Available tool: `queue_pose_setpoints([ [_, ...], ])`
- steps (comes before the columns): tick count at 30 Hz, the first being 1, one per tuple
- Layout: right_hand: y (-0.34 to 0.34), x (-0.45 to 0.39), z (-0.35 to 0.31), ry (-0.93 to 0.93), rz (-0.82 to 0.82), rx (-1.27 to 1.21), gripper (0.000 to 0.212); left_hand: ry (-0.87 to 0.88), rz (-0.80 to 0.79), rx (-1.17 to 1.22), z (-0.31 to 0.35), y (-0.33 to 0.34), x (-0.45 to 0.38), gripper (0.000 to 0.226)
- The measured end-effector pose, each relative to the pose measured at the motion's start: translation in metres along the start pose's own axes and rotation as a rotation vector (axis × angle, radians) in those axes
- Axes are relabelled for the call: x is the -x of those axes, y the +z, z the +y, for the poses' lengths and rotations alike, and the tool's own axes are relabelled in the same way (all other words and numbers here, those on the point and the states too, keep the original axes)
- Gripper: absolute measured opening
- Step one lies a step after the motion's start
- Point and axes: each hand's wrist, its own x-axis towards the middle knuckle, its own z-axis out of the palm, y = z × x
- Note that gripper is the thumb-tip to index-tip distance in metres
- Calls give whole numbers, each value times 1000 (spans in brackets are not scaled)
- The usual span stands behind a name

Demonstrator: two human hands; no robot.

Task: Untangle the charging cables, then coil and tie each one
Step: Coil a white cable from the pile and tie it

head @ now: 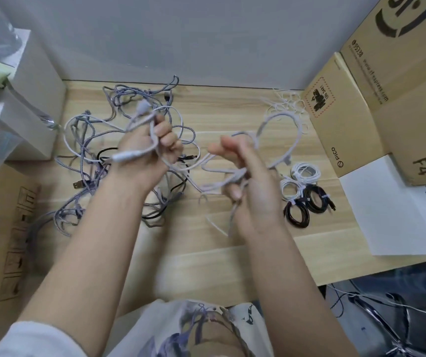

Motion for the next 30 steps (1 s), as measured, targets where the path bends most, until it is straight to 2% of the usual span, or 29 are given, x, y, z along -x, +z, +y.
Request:
queue_pose_setpoints([
  [1, 5, 0, 6, -3, -32, 46, 16, 23, -25, -35, -7, 9, 4, 22],
  [3, 12, 0, 14, 1, -72, 128, 26, 71, -63, -43, -17, 22, 11, 12],
  [7, 14, 1, 21, -56, -143, 306, 35, 124, -128, -161, -21, 31, 18, 17],
  [9, 12, 1, 19, -87, -150, 364, 31, 129, -144, -205, -20, 29, 19, 26],
  [14, 9, 4, 2, -25, -189, 345, 17, 171, -151, -309, -15, 21, 17, 17],
  [18, 7, 8, -1, 154, -266, 347, 44, 221, -83, -366, -12, 22, 15, 18],
  [20, 8, 11, -4, 178, -272, 313, 54, 286, 35, -510, -11, 18, 10, 28],
  [23, 6, 14, -11, 86, -145, 301, 43, 321, 112, -657, -11, 5, 4, 39],
  [27, -2, 15, -21, -92, -35, 172, 39, 154, 101, -607, -2, -13, -2, 36],
  [30, -5, 19, -28, -224, -58, 119, 39, 41, 141, -554, 6, -24, -9, 37],
])
